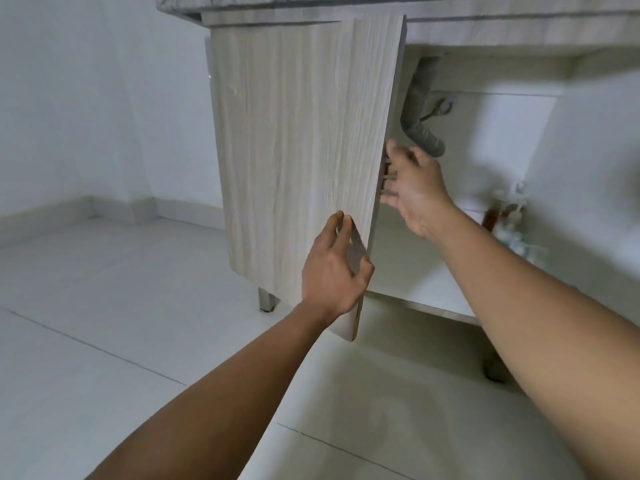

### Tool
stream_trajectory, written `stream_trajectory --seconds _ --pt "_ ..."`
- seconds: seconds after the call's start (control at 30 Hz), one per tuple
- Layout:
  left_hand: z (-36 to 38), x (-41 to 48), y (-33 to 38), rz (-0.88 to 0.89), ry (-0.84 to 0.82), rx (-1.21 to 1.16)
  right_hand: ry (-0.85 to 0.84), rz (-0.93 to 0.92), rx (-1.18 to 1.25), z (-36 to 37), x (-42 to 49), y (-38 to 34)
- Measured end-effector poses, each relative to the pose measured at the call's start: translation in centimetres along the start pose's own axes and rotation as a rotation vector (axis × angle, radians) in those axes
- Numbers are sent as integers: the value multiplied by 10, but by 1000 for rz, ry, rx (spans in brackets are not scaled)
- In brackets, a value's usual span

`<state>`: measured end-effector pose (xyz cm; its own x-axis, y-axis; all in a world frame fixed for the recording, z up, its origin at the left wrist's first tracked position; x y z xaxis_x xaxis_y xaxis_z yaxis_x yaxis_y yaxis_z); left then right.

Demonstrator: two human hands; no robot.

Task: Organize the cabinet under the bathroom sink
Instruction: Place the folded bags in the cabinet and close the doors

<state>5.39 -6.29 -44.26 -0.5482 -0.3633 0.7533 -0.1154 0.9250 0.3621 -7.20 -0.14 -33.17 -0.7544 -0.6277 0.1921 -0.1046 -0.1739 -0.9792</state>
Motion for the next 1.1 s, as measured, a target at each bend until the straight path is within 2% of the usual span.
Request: stream_trajectory --seconds 0.07,0.1,0.17,0.23,0.4,0.57,0.63,0.7,0.77,0.87,1.0,1.1 --pt "17 13 -6 42 -158 43 140 -153 -150 -15 3 -4" --pt "26 20 -12 63 -249 79 157 -198 -219 -16 3 -4" --pt "42 33 -23 89 -402 151 117 -215 -336 -12 4 2" --pt "52 48 -29 104 -481 188 51 -167 -412 -8 14 11" --pt "68 70 -33 103 -604 175 13 -43 -516 -10 23 27" --pt "86 67 -37 51 -627 122 246 46 -685 -60 -3 30" --pt "90 64 -27 15 -583 79 327 52 -717 -87 -21 25" --pt "95 62 -3 -33 -481 -24 425 65 -821 -116 -47 16" --pt "106 55 39 -20 -481 -128 547 81 -885 -147 -79 6" --pt "133 30 118 37 -617 -402 762 102 -965 -194 -136 -10" --pt "146 -4 223 86 -791 -738 997 14 -1056 -236 -217 -45" --pt "128 -10 288 212 -847 -777 1148 -71 -1036 -258 -264 -72"
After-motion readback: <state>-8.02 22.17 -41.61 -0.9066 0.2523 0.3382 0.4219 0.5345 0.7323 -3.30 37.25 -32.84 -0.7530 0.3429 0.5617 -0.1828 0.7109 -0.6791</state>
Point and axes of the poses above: each hand's wrist, its own x-axis towards the middle knuckle, its own z-axis out of the palm, y = z × x, the point moved 8 cm from there along x, towards the middle knuckle, and after that the axes turned 8 degrees about z, right-handed, at the moved point
